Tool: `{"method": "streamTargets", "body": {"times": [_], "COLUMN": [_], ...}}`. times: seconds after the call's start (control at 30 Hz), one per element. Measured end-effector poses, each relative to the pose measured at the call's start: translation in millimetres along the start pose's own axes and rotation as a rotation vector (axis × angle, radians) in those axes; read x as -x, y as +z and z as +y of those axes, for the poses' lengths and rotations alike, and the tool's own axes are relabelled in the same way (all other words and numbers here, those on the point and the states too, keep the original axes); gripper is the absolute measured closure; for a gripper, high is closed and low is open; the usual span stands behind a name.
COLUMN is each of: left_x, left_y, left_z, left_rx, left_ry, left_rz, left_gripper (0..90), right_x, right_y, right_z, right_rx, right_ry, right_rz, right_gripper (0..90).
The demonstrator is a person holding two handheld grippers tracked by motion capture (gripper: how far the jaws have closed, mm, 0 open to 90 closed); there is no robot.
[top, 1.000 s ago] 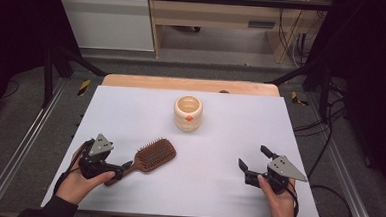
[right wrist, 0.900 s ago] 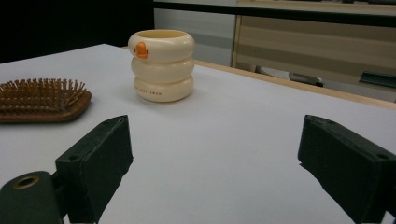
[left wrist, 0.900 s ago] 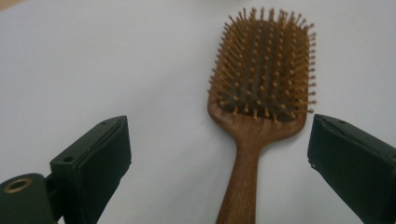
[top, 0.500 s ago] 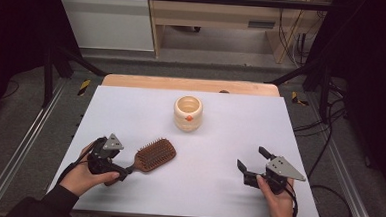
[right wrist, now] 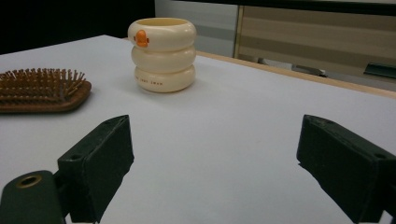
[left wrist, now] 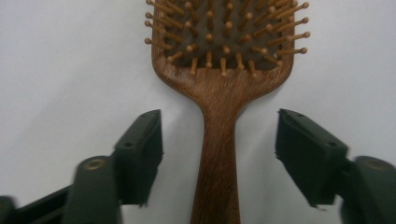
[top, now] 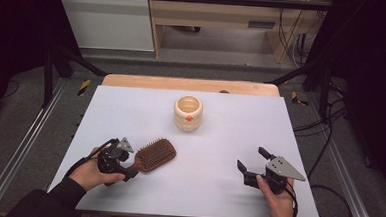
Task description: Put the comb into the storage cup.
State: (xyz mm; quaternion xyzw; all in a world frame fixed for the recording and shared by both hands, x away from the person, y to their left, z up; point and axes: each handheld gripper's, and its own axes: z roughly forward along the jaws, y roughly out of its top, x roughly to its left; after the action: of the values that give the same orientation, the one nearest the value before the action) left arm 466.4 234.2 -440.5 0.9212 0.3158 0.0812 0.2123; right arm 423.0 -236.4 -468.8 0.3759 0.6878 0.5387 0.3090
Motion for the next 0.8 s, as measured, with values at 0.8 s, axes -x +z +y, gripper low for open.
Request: {"method": "streamTargets", "body": {"times": [0.8], "left_x": [-2.4], "left_y": [9.3], "left_z": [5.8], "left_rx": [-0.125], "left_ry": [-0.002], "left_rz": [-0.043], "left_gripper": [62.8], "right_x": [0.0], "right_y": [0.3], "right_z": [-0.7], "right_rx": [-0.01], "right_ry": [0.007], "right_rz": [0.009], "right_gripper": [10.7]}}
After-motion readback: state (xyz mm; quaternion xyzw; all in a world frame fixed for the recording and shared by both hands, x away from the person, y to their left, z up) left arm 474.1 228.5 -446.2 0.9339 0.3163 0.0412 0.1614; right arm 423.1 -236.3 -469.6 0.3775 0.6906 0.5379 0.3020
